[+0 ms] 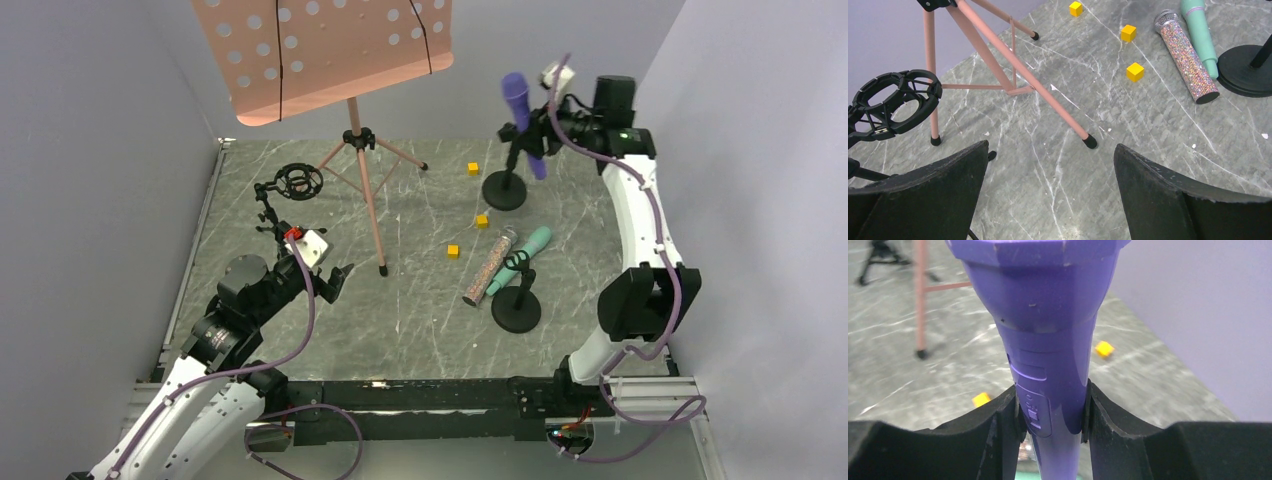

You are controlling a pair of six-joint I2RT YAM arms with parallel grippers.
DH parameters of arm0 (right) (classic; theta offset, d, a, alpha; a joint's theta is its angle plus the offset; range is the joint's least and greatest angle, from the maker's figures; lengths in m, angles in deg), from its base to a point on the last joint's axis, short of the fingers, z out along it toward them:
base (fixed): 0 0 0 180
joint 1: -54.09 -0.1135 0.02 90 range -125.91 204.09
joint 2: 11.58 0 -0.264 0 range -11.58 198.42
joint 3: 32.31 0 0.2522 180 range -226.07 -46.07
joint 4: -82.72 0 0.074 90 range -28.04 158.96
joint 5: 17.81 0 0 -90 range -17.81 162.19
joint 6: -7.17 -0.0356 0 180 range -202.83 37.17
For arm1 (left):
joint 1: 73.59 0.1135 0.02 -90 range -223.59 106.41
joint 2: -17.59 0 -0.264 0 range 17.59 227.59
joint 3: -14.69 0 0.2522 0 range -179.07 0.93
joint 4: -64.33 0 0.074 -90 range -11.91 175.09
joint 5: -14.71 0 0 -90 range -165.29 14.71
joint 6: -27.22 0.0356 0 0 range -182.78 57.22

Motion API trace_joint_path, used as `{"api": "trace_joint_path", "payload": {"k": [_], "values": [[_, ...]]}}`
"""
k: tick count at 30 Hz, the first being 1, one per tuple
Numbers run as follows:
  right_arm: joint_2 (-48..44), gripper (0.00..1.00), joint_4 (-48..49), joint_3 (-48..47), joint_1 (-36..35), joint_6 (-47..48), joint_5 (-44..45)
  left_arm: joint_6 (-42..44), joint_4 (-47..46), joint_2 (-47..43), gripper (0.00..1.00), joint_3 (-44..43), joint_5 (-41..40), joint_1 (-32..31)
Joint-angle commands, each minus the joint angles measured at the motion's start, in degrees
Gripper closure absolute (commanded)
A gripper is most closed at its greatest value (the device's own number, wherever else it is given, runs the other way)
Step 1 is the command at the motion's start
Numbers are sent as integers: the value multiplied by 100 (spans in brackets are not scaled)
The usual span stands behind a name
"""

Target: Attach the microphones to the stand

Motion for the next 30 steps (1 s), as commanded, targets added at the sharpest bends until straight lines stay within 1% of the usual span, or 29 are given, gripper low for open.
{"api": "trace_joint_path", "payload": {"k": [1, 6, 11, 14, 19, 22, 24, 26, 27, 30], "values": [[-94, 84, 1448, -108, 736, -636, 323, -102, -229, -84, 1, 26, 93, 32], [355, 83, 2149, -10, 1218, -965, 867, -106, -224, -72, 1, 21, 90, 32], [763, 83, 2537, 4, 1455, -1121, 1152, -102, -168, -18, 1, -9, 48, 36], [923, 82, 2633, 105, 1528, -1119, 1198, -106, -170, -7, 1, -10, 46, 32], [929, 80, 2675, 418, 1624, -952, 977, -115, -171, -5, 1, -10, 63, 32], [870, 76, 2645, 617, 1692, -832, 802, -123, -165, 13, 1, -18, 72, 32], [821, 70, 2586, 727, 1713, -730, 691, -124, -160, 23, 1, -27, 90, 34], [764, 61, 2551, 832, 1723, -677, 642, -131, -165, 19, 1, -23, 89, 44], [738, 54, 2522, 871, 1726, -648, 597, -133, -164, 14, 1, -20, 90, 39], [594, 25, 2472, 1005, 1750, -620, 534, -146, -170, 0, 1, -18, 82, 41]]}}
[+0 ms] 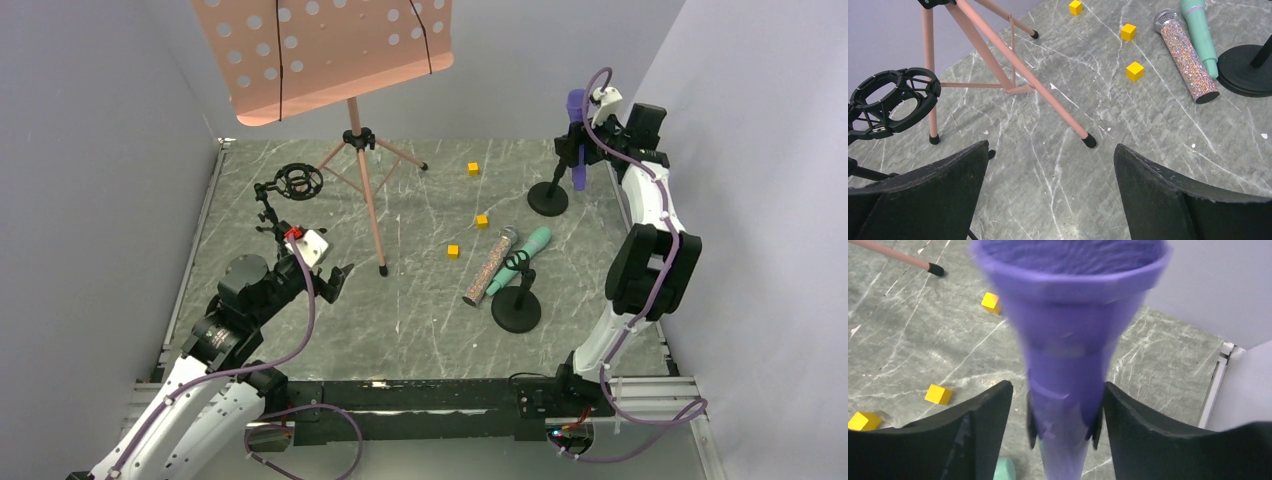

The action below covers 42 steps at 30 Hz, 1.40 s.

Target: Attach the microphones to the stand

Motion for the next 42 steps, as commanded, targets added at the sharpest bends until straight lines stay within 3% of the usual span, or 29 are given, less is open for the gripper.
{"api": "trace_joint_path", "payload": {"k": [1, 3, 8, 14, 22, 29, 33, 38, 42], "values": [[-569, 16, 345, 170, 37, 147, -330, -144, -169, -8, 1, -29, 82, 32], [-773, 2, 426, 338, 56, 95, -284, -160, -164, -10, 1, -29, 80, 34], [-1396, 0, 240, 631, 132, -23, -299, -261, -127, 18, 1, -66, 37, 69], [-2636, 0, 609, 1628, 350, -231, -244, -553, -41, 54, 1, -196, 160, 188], [-4020, 0, 181, 2617, 617, -288, -1213, -1575, -335, 220, 1, -283, 886, 305], [-4889, 0, -14, 4154, 618, 7, -3298, -3414, 182, 686, 1, -608, 1400, 305], [-4890, 0, -1405, 4011, 614, 1153, -2987, -3711, -13, 641, 1, -385, 1678, 309], [-4889, 1, -4392, 3524, 617, 3950, -3108, -3662, -97, 684, 1, -225, 1469, 305], [-5398, 1, -4564, 3954, 613, 4254, -2810, -3089, 306, 933, 1, -584, 1364, 305]]}}
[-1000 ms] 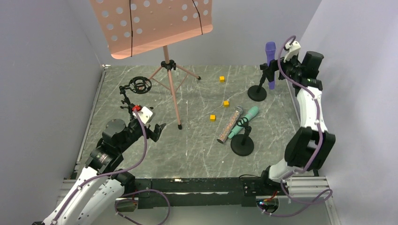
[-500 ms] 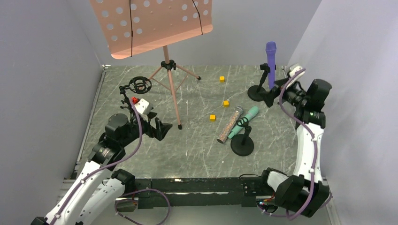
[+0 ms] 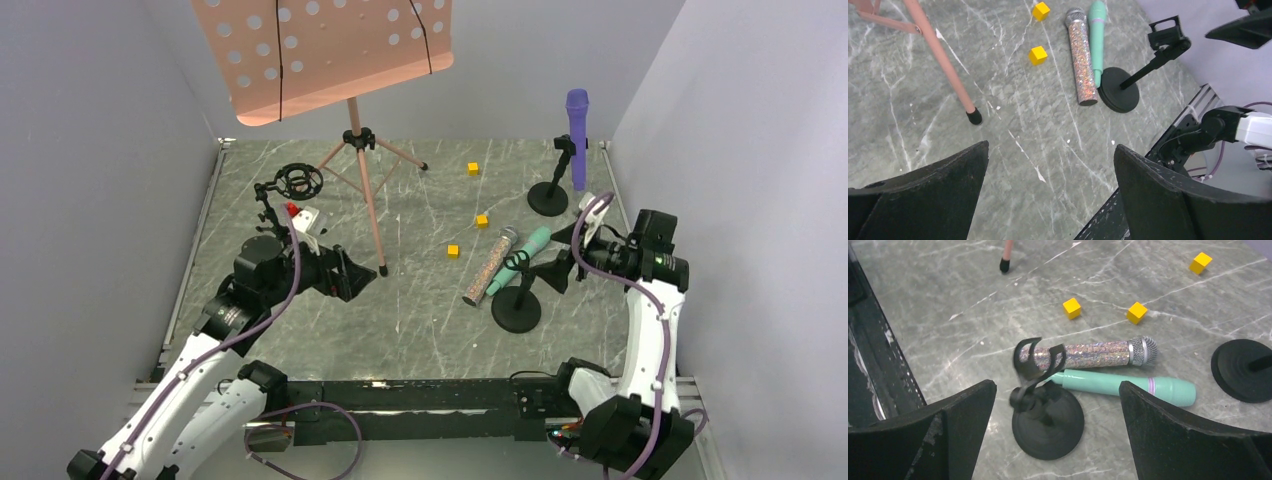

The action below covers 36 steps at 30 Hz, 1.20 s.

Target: Attach the microphones to the stand

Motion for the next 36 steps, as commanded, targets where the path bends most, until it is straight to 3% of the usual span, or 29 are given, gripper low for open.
{"api": "trace_joint_path", "payload": {"k": [1, 8, 14, 20, 29, 36], "values": [[-580, 0, -893, 258, 8, 1176, 98, 574, 243, 233, 1, -462, -63, 27], [-687, 2, -822, 673, 2, 1496, 58, 2515, 740, 561, 1, -843, -788, 23], [-782, 9, -316, 1094, -53, 1489, 32, 2767, 308, 381, 1, -182, -1288, 22], [-588, 21, 187, 1151, -437, 1156, 9, 2857, 391, 58, 1, -176, -1589, 30], [-272, 52, 1133, 1165, -1270, 178, 666, 2870, 327, -209, 1, -107, -1464, 42], [-280, 83, 785, 1127, -1317, 569, 680, 2856, 285, -284, 1, -81, -1417, 49]]}}
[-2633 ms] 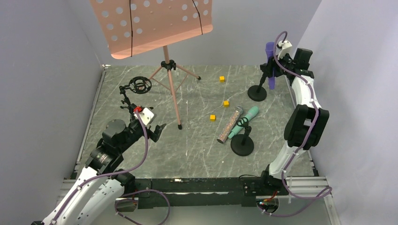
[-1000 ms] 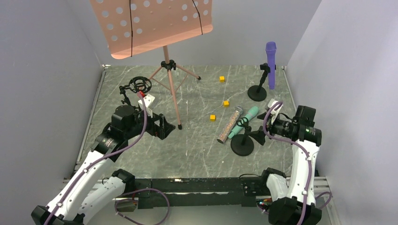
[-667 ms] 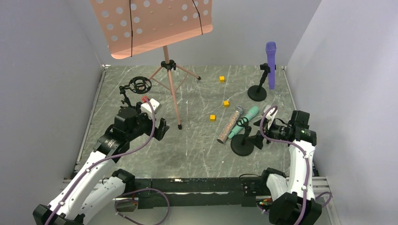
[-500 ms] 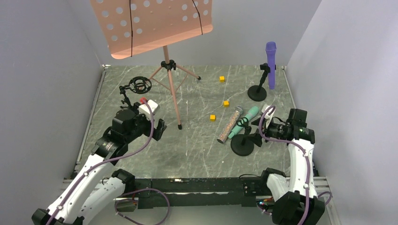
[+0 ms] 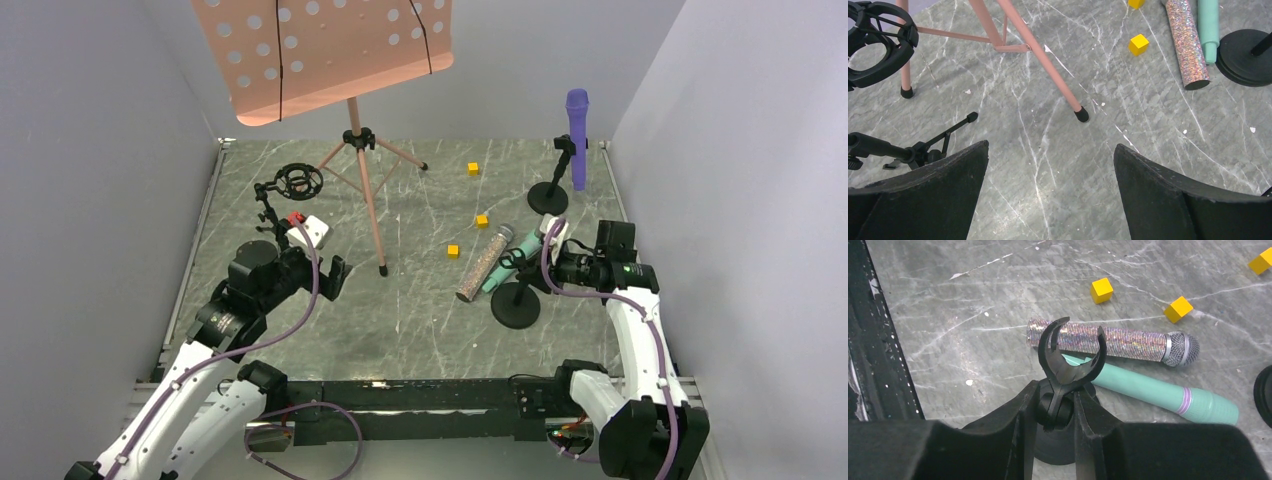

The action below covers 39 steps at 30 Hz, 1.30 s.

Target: Attach the microphones to the stand

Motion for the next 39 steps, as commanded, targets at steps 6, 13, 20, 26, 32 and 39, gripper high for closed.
{"api": "trace_joint_path", "payload": {"k": [6, 13, 20, 26, 32, 39], "values": [[64, 92, -831, -307, -76, 1285, -513, 102, -248, -71, 1, 22, 200, 61], [708, 92, -1819, -968, -975, 2218, -1073, 120, -294, -82, 1, 30, 487, 116], [1362, 92, -2420, -1435, -1756, 2928, -1304, 144, -378, -138, 1, 91, 695, 160], [1448, 88, -1804, -1374, -2123, 2557, -1016, 163, -375, -105, 1, 92, 758, 200], [1152, 59, -929, -886, -2156, 1935, -746, 170, -408, -64, 1, 107, 889, 222], [637, 20, -654, -763, -1807, 1265, -701, 171, -440, -9, 1, 92, 1162, 256]]}}
